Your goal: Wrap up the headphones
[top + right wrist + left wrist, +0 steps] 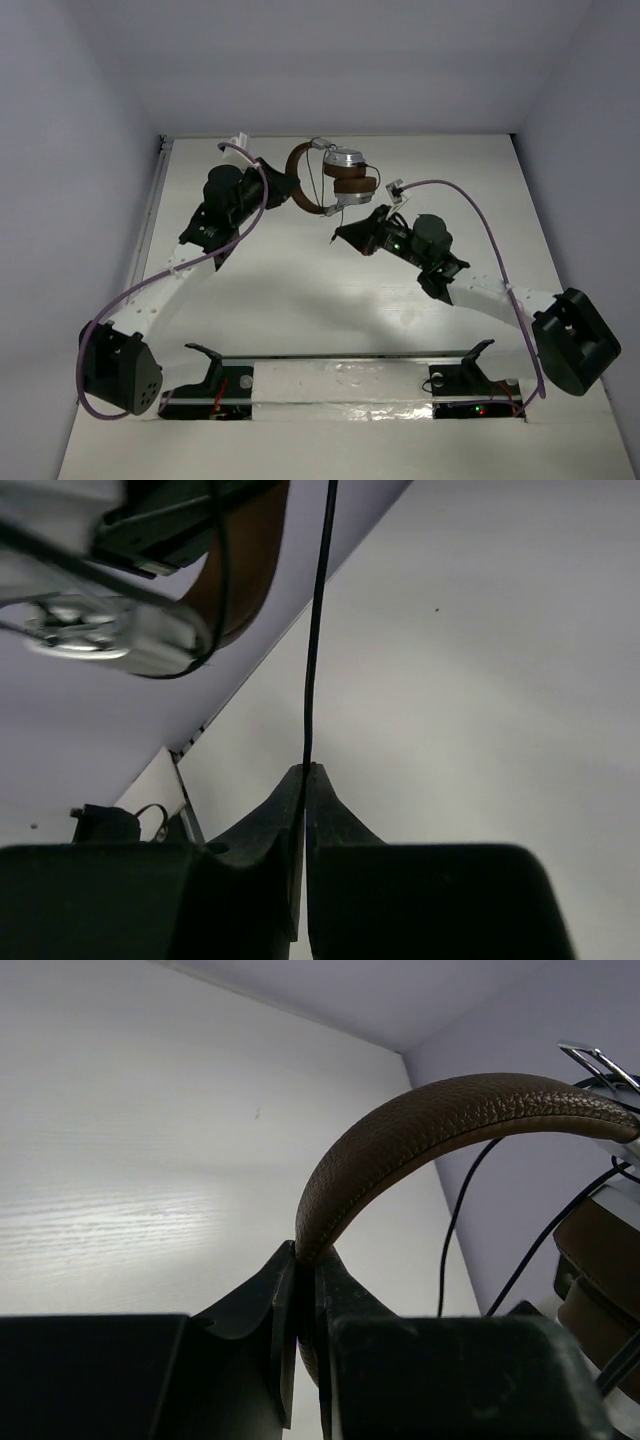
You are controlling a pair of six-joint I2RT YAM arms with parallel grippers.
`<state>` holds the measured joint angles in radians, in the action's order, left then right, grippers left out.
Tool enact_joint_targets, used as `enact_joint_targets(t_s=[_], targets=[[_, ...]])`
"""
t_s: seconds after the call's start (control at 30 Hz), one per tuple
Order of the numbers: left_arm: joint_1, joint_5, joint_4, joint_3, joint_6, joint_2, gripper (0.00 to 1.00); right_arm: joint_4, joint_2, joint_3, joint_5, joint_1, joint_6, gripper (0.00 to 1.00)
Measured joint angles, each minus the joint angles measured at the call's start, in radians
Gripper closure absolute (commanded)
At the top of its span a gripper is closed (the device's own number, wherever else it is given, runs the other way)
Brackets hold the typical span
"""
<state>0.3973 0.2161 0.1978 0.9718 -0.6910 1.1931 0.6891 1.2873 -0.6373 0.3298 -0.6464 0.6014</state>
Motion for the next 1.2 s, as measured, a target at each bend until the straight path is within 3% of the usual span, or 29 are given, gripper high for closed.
enact_joint_targets(t_s=[0.73,1.2], targets=[[0.105,-0.268,0.08,-0.111,-0.04,0.2,1.0,0.112,0.012,0.189,-0.016,0.0,0.167,1.0],[0.133,-0.342,0.119,-0.146,-0.093,0.208,1.0,0.249,-0.004,0.216,-0.089,0.0,0.366,1.0]])
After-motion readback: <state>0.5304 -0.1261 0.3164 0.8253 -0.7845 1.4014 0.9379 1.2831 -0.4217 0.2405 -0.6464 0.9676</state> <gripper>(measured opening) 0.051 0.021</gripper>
